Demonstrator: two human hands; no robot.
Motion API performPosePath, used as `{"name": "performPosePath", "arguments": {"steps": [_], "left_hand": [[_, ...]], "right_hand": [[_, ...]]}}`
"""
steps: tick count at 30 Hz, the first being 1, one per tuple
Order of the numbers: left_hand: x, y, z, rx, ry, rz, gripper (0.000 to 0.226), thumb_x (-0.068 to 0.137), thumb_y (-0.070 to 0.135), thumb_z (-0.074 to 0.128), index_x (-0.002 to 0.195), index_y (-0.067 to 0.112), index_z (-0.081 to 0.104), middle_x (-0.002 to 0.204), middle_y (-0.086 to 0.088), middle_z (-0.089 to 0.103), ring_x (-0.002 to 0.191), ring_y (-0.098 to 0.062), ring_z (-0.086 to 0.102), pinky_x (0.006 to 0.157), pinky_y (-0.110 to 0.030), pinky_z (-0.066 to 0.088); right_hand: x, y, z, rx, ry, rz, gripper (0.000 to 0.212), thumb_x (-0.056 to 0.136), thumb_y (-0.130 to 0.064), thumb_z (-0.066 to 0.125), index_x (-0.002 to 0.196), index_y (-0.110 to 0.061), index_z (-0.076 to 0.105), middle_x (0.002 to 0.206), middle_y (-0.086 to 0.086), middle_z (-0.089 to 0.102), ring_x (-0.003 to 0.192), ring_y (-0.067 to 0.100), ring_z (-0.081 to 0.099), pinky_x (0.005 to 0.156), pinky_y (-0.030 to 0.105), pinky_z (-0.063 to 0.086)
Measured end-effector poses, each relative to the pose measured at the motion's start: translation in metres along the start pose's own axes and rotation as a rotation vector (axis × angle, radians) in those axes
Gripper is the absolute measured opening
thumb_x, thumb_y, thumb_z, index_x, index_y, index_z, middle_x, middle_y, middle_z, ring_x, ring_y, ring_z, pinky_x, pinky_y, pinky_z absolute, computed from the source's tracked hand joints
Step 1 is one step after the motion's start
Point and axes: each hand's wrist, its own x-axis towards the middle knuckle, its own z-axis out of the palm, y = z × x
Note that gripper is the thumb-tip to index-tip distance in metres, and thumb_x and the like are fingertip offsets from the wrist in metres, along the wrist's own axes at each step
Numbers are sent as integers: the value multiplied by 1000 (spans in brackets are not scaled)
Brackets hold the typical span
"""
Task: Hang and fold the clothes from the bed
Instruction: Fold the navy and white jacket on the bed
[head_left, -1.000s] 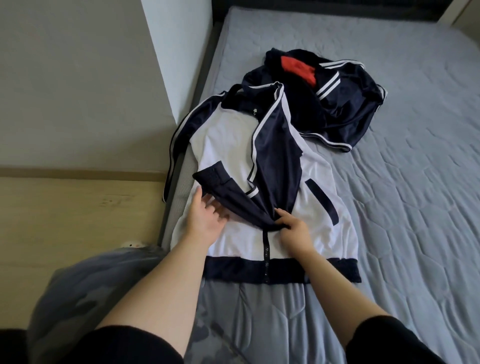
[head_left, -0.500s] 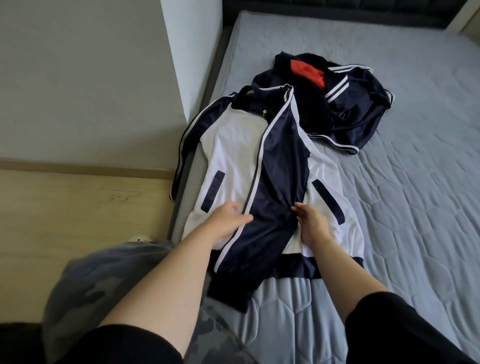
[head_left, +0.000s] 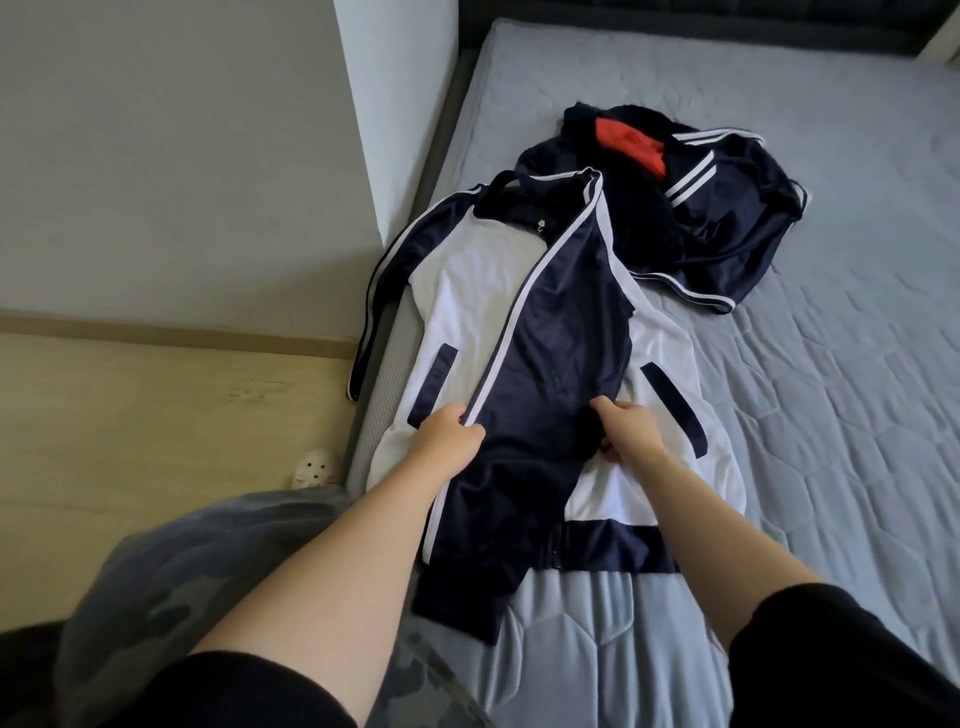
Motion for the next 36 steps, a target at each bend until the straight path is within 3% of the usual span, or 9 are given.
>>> {"name": "performPosePath", "arguments": {"steps": [5,8,16,20,23,25,29,32,36], "left_hand": [[22,17,11,-77,-48,26,40,85,23,50,125,21,51,103,5,63,93,-17,60,86,-34,49],[45,39,17,-144,-80,79,46,86,19,51,131,22,45,106,10,61,93,-12,59,84,-30,49],[143,94,21,255,56,322,62,90,36,49,146,24,25,146,0,34,133,-24,33,108,-44,33],[171,78,28,58,-87,297,59,94,45,39,148,30,22,150,5,34,139,-17,30,114,-42,28],[182,73,31,87,-91,285,60,94,51,35,148,30,24,153,6,30,141,-15,25,116,-41,25],[187,78,29,142,-98,261,63,94,53,33,150,26,21,156,4,24,143,-16,20,117,-39,20],[190,85,24,198,-152,213,67,95,55,32,152,23,17,158,1,19,145,-19,17,117,-38,18],[191,88,19,148,-186,194,63,96,53,31,151,24,20,156,-2,23,143,-20,21,113,-33,21],[195,87,14,89,-240,155,60,97,55,29,150,28,22,156,-3,24,142,-22,25,112,-32,22]], "right_hand": [[21,-24,-23,23,180,-160,17,80,-24,49,66,-15,45,61,-4,42,56,13,37,54,27,32],[48,-49,-27,106,211,-165,14,75,-19,44,63,-15,38,62,2,31,59,16,27,51,28,24],[131,-78,-24,691,-15,345,36,86,-34,57,58,-23,38,58,-4,30,48,13,27,53,24,28],[149,-101,-23,799,-85,335,29,92,-23,55,66,-11,59,57,3,59,54,20,59,66,35,52],[170,-110,-43,991,28,211,22,98,-21,46,89,-9,61,72,9,66,73,21,62,93,37,47],[181,-107,-60,1065,144,138,20,98,-18,44,86,-11,58,69,5,64,68,17,59,87,33,47],[191,-91,-65,860,206,93,17,97,-11,49,81,-15,50,83,3,55,72,15,55,87,34,46],[185,-98,-58,355,599,57,22,86,-3,55,108,-2,56,109,11,58,100,26,57,93,40,43],[168,-116,-40,-288,838,-445,37,82,-6,53,119,-7,56,125,14,50,118,32,43,98,40,35]]}}
